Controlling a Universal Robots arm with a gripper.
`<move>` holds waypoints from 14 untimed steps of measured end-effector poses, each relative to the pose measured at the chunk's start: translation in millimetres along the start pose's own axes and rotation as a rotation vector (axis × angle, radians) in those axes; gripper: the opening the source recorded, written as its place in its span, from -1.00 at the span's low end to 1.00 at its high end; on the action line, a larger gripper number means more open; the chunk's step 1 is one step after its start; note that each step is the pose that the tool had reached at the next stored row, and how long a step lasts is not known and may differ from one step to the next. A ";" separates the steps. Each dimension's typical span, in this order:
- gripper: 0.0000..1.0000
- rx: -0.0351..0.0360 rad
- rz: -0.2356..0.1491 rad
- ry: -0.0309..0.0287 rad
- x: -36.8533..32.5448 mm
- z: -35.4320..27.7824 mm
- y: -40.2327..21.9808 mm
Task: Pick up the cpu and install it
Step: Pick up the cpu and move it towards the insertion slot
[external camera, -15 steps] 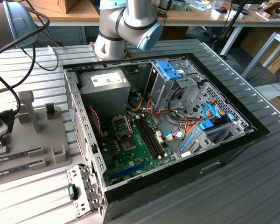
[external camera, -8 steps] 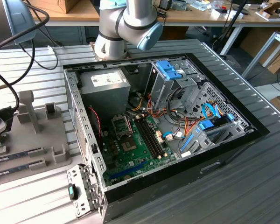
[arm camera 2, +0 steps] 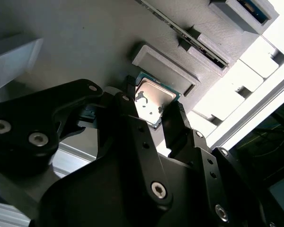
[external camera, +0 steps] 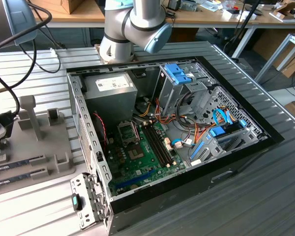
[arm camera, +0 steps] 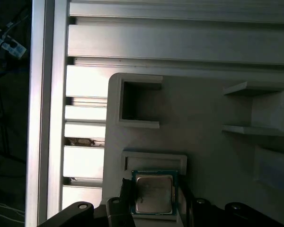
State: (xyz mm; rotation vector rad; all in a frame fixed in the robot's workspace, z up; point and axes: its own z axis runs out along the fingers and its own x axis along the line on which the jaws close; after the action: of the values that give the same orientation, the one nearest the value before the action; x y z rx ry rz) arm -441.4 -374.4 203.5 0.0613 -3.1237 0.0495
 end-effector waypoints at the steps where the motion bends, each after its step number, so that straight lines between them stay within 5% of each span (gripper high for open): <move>1: -0.05 0.0000 0.000 -0.0001 0.0 -0.3 0.0; 14: -0.05 -0.0001 0.000 -0.0001 0.1 -6.4 -0.2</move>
State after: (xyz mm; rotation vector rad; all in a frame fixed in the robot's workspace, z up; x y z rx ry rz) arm -441.4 -374.4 209.9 0.0612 -3.1238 0.0495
